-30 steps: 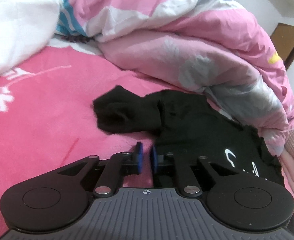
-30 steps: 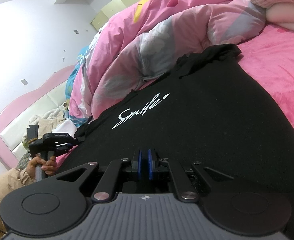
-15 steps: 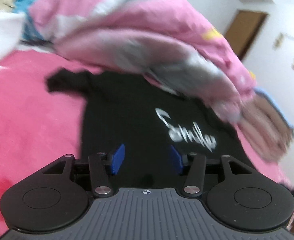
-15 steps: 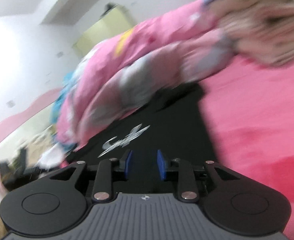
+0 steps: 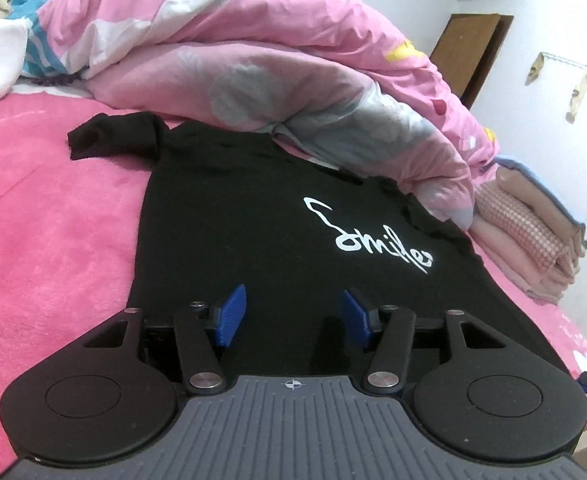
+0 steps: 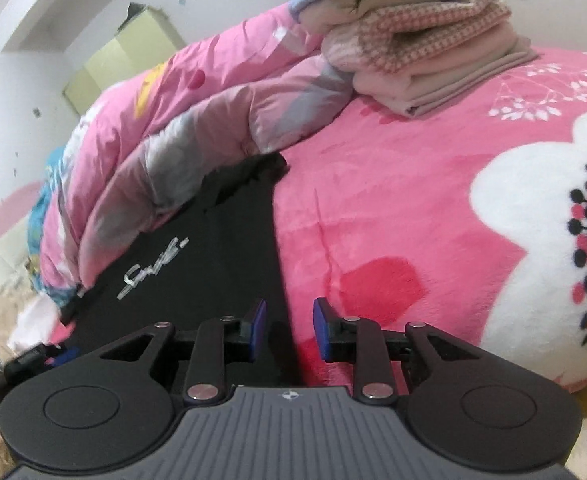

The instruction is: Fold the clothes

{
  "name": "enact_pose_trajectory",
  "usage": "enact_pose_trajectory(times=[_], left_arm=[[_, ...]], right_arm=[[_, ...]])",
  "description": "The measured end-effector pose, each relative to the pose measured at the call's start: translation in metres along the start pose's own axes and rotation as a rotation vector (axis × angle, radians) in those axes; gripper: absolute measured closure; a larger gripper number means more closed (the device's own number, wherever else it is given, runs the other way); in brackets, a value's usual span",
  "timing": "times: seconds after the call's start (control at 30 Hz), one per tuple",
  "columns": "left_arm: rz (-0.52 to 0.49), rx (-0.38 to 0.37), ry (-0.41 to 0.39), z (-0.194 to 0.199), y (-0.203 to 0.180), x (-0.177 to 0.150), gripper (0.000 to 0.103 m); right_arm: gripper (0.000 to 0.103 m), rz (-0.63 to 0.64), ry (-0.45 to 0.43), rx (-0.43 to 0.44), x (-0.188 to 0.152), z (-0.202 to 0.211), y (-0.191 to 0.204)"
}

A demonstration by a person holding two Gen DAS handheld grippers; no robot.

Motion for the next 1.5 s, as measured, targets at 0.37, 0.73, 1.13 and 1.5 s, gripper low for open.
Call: enact_pose_trajectory(times=[0.37,0.73,1.13,1.5], left_arm=[[-0.004,-0.023,-0.017,0.001,0.002,-0.002,0.046],[-0.013,-0.027,-0.016,0.001,0.001,-0.004,0.043],[-0.011,-0.037,-0.022,0.002,0.002,-0.005,0.042],[-0.014,-0.040,-0.023,0.002,0.002,-0.005,0.041]], right_arm=[[0.089,0.028,0.014,0.003,0.001,0.018,0.001],[0.086,0.243,0.209,-0.013,-0.016,0.024,-0.004],[0.085,0.251,0.318,0.010,-0.033,0.014,-0.015],[0.068,0.339,0.263,0.036,-0.024,0.022,-0.009]])
Point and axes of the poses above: each gripper's, at about its wrist camera, not at the fingertips, and z roughly against the way its jaws point, y to its left, x to its top, the point moved 1 cm from there along -z, roughly the way its jaws point, and after that the axes turned 14 degrees about -x, right-handed, at the moved point
